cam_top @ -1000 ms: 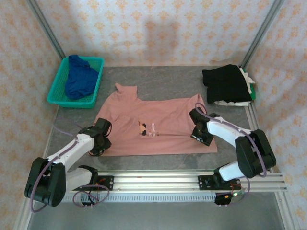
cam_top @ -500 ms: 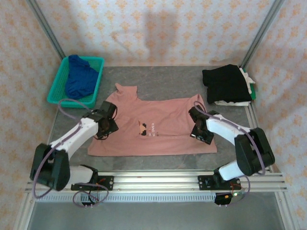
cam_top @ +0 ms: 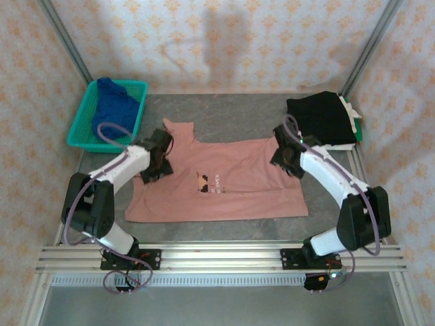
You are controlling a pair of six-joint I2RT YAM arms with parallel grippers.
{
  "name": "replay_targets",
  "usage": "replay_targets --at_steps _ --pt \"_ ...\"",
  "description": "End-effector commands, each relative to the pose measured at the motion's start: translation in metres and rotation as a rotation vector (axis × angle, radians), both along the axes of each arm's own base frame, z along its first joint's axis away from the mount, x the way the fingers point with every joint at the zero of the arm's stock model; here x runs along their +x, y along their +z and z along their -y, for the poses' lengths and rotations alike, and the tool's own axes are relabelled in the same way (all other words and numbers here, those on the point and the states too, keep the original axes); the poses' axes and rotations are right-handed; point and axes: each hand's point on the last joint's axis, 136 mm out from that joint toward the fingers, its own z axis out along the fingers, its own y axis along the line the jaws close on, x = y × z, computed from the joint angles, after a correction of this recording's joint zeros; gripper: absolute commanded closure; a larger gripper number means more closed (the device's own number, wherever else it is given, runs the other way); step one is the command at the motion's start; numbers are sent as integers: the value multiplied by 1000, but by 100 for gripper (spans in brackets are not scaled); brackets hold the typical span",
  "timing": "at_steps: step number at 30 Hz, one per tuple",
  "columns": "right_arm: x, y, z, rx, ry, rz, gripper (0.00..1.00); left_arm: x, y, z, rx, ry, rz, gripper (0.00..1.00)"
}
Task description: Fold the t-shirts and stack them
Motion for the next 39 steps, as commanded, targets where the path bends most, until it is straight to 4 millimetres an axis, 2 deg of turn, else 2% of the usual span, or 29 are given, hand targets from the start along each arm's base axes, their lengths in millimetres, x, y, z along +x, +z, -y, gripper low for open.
replay_targets --at_steps 1,3,5,8,12,15,20,22,25,27,29,31,33,36,39 --pt "43 8 12 -111 15 17 29 58 41 -4 87 -70 60 35" --pt "69 5 12 -94 14 17 30 97 49 1 102 -78 91 36" --pt "93 -2 13 -82 16 15 32 132 41 0 105 -59 88 36" --pt "121 -18 14 -74 31 -9 35 173 21 -9 131 -54 63 37" --pt "146 -40 20 -119 36 -52 40 210 -1 -26 158 -17 49 38" --pt "159 -53 25 -154 38 -75 43 227 -11 -32 177 -12 54 37" --pt "179 -69 13 -94 86 -68 46 237 -33 -32 168 -39 45 36" --pt "184 -73 12 -88 95 -71 51 235 -46 -32 152 -48 20 37" --pt "186 -73 10 -86 102 -83 67 233 -61 -27 125 -75 -11 49" --pt "185 -67 11 -86 100 -82 80 231 -61 -27 114 -83 -19 67" --pt "183 -56 12 -88 102 -78 90 233 -53 -24 96 -98 -4 82" --pt "180 -43 14 -97 105 -69 99 236 -36 -20 75 -122 28 92" --pt "175 -33 17 -109 110 -67 100 238 -16 -19 72 -141 61 100" --pt "168 -23 23 -106 118 -68 100 236 13 -21 84 -158 100 100" --pt "161 -23 26 -94 154 -102 100 231 37 -25 101 -175 128 100"
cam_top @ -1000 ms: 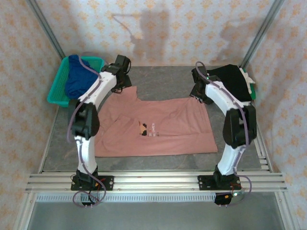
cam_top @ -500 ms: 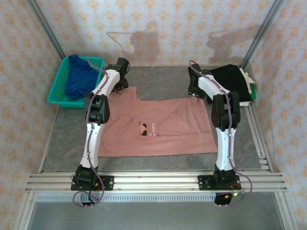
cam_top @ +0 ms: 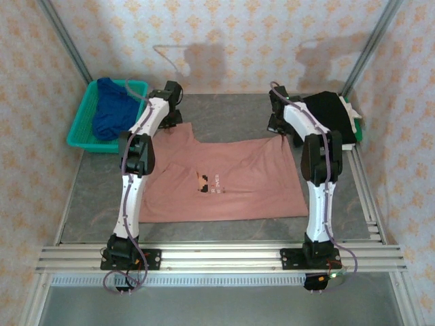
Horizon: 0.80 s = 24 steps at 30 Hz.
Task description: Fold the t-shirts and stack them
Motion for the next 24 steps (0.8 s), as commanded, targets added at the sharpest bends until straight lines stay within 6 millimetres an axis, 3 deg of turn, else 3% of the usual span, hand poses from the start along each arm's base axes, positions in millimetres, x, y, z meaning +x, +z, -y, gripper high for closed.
replay_targets --at_steps 1,7,13,19,24 --pt "-17 27 15 -23 35 -23 100 -6 77 -11 13 -32 105 100" --pt "-24 15 36 -42 47 -81 100 -19 88 -25 21 -20 117 100" --pt "-23 6 39 -12 55 -102 100 -17 86 -24 -4 -26 114 100" --pt "-24 32 27 54 84 -53 100 -20 107 -21 -17 -53 144 100" --pt "-42 42 22 99 82 -31 100 -45 128 -5 -113 -73 184 100"
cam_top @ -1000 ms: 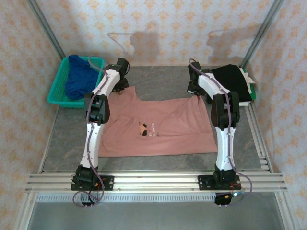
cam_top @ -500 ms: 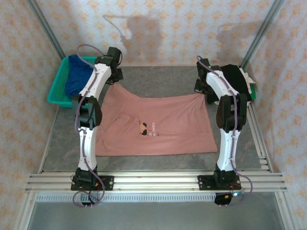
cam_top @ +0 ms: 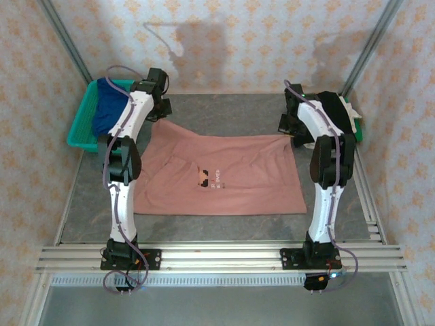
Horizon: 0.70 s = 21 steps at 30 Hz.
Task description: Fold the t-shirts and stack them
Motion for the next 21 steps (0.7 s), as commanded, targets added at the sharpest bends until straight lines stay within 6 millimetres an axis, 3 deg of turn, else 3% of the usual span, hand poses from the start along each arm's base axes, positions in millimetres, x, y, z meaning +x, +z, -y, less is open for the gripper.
replay_targets --at_steps 1,6,10,12,16,19,21 --pt "-20 26 -5 42 5 36 100 -22 46 12 -69 -34 87 100" --pt "-55 26 -6 75 -15 58 100 -85 67 13 -86 -23 127 100" --pt "-81 17 6 26 -57 40 90 -137 61 -2 -47 18 121 100" --pt "-95 10 14 -8 -81 4 88 -160 47 0 -67 21 103 100" --pt "-117 3 18 -20 -111 -25 87 -193 21 0 -85 27 52 100" --pt "-127 0 14 11 -115 -29 79 -203 8 9 -126 17 43 100" --pt "-134 0 19 -16 -136 -48 79 -205 3 12 -133 10 32 100"
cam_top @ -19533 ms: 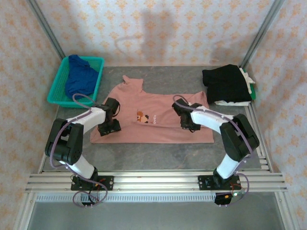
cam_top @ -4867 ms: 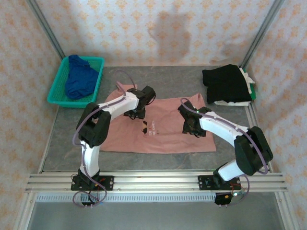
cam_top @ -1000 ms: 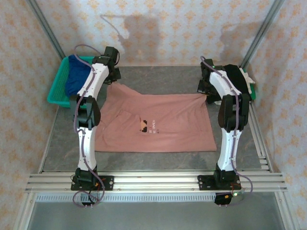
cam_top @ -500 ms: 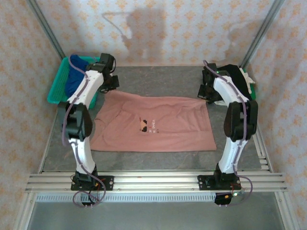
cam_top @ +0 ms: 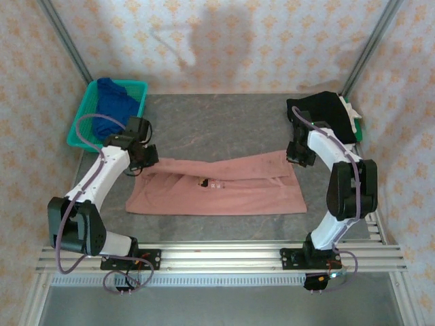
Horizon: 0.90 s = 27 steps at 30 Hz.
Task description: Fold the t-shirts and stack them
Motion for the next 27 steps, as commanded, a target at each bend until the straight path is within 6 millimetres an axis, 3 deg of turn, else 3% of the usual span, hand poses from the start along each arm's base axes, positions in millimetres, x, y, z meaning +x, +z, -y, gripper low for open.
replay_targets --at_steps 1,3,7,13,16,20,27 --pt "-7 13 11 -48 -53 27 79 8 8 12 -40 -11 66 100" --pt "-13 14 11 -39 -84 27 76 8 7 16 -53 -23 60 100" --pt "-5 3 -20 154 -104 85 67 8 10 22 -54 -36 71 100" --pt "7 -21 -38 229 -117 49 66 16 17 24 -49 -44 81 100" --pt "4 -33 -37 200 -128 14 63 23 22 24 -42 -46 94 100" --pt "-7 -49 -22 104 -176 -46 59 32 26 25 -41 -53 100 100" --pt "-7 -61 -23 75 -183 -78 56 49 31 29 -41 -68 111 100"
